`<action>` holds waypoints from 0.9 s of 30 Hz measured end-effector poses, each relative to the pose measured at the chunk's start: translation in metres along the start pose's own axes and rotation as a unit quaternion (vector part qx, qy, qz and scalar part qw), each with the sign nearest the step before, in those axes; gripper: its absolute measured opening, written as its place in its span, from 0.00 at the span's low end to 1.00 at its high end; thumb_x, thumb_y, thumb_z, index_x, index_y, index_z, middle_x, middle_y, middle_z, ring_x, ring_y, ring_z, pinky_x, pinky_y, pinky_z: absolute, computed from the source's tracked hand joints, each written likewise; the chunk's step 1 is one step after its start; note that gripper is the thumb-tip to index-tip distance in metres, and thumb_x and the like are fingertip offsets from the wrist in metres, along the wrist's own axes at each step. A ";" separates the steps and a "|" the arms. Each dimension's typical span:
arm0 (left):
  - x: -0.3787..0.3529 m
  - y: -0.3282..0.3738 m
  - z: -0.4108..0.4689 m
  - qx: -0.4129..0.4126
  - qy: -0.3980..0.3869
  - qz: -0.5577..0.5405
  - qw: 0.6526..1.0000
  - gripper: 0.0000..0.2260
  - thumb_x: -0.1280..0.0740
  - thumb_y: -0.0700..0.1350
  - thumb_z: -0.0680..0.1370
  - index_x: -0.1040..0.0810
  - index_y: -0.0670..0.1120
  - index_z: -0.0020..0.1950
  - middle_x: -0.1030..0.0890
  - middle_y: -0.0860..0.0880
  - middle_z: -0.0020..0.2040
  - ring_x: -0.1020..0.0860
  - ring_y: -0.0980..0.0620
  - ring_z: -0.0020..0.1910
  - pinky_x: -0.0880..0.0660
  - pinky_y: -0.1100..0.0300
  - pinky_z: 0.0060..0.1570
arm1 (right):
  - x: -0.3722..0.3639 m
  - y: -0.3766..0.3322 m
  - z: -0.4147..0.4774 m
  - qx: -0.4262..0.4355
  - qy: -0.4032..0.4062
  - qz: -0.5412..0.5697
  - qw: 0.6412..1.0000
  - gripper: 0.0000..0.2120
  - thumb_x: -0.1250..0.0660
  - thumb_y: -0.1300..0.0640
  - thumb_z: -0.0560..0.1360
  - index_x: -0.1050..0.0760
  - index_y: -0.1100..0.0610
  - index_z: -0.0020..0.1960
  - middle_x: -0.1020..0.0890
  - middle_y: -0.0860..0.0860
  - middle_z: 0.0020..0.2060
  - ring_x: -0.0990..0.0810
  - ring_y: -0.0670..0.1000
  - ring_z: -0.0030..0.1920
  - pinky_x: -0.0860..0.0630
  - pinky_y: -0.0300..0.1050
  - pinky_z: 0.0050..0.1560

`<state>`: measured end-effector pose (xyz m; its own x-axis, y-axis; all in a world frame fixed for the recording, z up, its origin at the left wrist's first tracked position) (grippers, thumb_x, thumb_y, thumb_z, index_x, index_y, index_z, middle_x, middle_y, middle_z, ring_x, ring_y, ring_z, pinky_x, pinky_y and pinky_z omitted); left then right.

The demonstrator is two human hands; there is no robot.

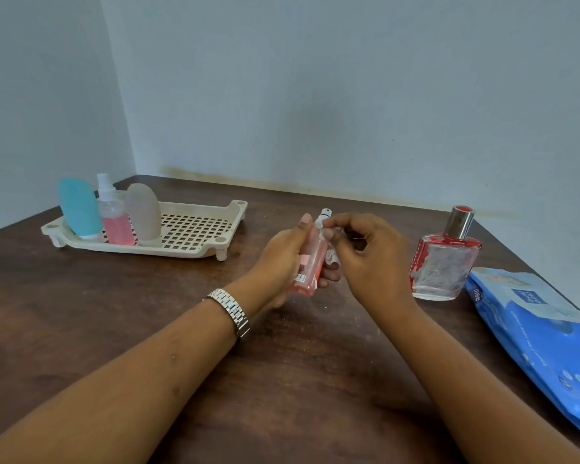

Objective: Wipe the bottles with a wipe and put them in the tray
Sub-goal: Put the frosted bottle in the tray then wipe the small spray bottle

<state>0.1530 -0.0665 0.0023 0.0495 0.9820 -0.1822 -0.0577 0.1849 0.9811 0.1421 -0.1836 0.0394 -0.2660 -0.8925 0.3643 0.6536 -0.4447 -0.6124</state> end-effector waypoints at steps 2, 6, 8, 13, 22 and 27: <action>0.001 0.000 0.002 -0.004 0.006 -0.007 1.000 0.19 0.45 0.56 0.82 0.26 0.41 0.52 0.20 0.45 0.32 0.22 0.50 0.26 0.25 0.61 0.25 | -0.001 0.001 -0.001 -0.011 0.002 -0.004 1.000 0.06 0.31 0.60 0.74 0.20 0.53 0.50 0.20 0.46 0.42 0.23 0.38 0.40 0.30 0.24 0.39; 0.016 0.001 0.007 -0.003 0.074 -0.015 0.997 0.17 0.45 0.55 0.82 0.24 0.43 0.51 0.20 0.45 0.38 0.20 0.51 0.33 0.23 0.58 0.33 | -0.012 -0.006 -0.008 0.012 -0.044 -0.032 0.998 0.08 0.31 0.57 0.74 0.20 0.54 0.53 0.20 0.46 0.40 0.23 0.40 0.38 0.28 0.27 0.38; 0.022 0.002 0.009 -0.002 0.100 -0.017 0.995 0.18 0.45 0.56 0.82 0.24 0.43 0.50 0.20 0.45 0.38 0.21 0.51 0.34 0.23 0.58 0.33 | -0.019 -0.013 -0.011 0.047 -0.074 -0.071 0.994 0.08 0.31 0.56 0.74 0.19 0.54 0.52 0.21 0.46 0.38 0.25 0.41 0.36 0.29 0.28 0.37; 0.025 0.001 0.009 0.009 0.130 -0.020 0.991 0.19 0.45 0.56 0.82 0.24 0.43 0.47 0.21 0.45 0.36 0.22 0.50 0.33 0.24 0.57 0.35 | -0.022 -0.017 -0.012 0.077 -0.105 -0.091 0.987 0.07 0.30 0.56 0.73 0.18 0.53 0.51 0.21 0.46 0.36 0.25 0.42 0.36 0.28 0.34 0.36; 0.004 -0.002 0.003 -0.010 0.026 0.012 1.000 0.17 0.47 0.55 0.83 0.26 0.44 0.49 0.20 0.47 0.31 0.23 0.52 0.25 0.25 0.62 0.25 | -0.005 0.002 -0.004 0.000 -0.015 -0.079 0.997 0.08 0.32 0.58 0.75 0.19 0.55 0.53 0.19 0.46 0.42 0.24 0.38 0.39 0.30 0.24 0.40; 0.021 -0.001 0.006 -0.002 0.115 0.037 0.993 0.17 0.47 0.55 0.83 0.25 0.45 0.46 0.22 0.47 0.36 0.22 0.55 0.30 0.25 0.65 0.27 | -0.024 -0.010 -0.013 0.019 -0.098 -0.085 0.991 0.08 0.32 0.58 0.75 0.19 0.54 0.52 0.23 0.43 0.39 0.27 0.37 0.36 0.31 0.24 0.39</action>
<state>0.1604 -0.0466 -0.0018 -0.1833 0.9756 -0.1210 -0.0576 0.1122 0.9920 0.1327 -0.1588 0.0278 -0.2338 -0.7719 0.5911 0.6379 -0.5806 -0.5060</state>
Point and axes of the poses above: each hand's wrist, its own z-axis towards the middle knuckle, its own x-axis out of the back of the hand, y = z × x, the point moved 5 cm from there along z, towards the middle knuckle
